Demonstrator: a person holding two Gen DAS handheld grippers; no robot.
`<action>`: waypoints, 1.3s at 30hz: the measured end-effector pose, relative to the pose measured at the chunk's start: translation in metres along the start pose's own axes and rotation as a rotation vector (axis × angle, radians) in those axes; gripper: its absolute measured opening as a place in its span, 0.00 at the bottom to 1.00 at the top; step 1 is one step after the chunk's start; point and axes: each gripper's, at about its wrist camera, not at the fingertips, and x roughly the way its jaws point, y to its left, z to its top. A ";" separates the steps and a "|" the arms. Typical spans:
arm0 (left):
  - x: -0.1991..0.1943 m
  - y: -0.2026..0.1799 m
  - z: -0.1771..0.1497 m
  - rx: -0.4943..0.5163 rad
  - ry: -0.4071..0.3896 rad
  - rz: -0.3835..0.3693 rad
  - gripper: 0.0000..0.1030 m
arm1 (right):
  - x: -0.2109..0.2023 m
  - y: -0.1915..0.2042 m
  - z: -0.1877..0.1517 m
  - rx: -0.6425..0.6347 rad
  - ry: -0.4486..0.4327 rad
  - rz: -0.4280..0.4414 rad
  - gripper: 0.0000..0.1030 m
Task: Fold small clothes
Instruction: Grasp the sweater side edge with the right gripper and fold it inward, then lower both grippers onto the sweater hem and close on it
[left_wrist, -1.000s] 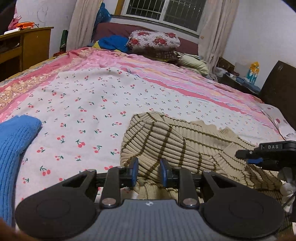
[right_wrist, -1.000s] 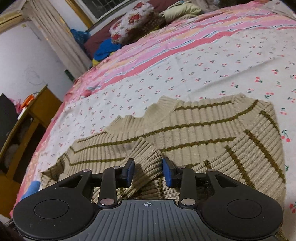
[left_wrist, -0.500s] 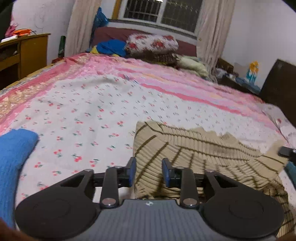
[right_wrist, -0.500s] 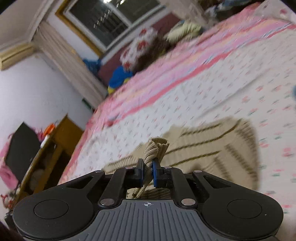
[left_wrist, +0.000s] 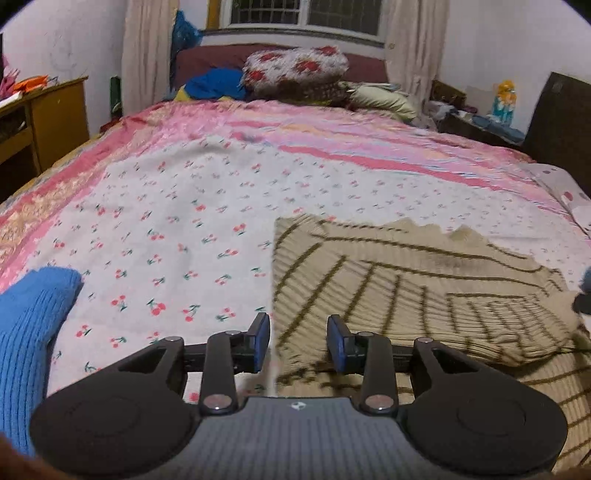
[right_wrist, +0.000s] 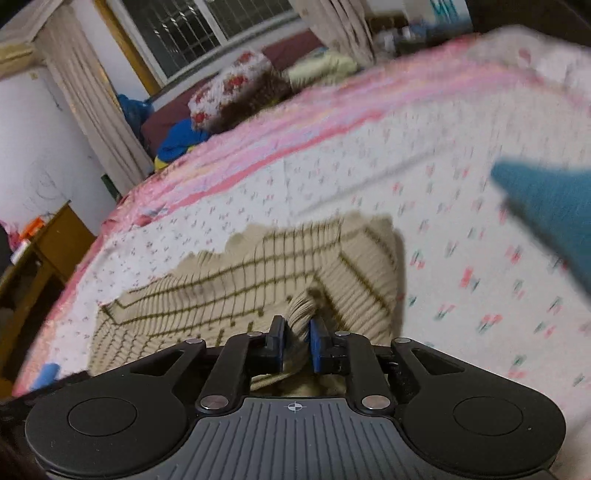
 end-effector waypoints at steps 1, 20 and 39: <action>0.000 -0.003 0.000 0.011 -0.001 -0.009 0.39 | -0.004 0.004 -0.001 -0.036 -0.021 -0.025 0.19; -0.039 0.014 -0.026 0.033 0.051 0.008 0.41 | -0.017 0.006 -0.013 -0.145 0.050 -0.030 0.23; -0.134 0.014 -0.138 -0.009 0.230 -0.084 0.41 | -0.147 -0.009 -0.116 -0.116 0.265 0.024 0.23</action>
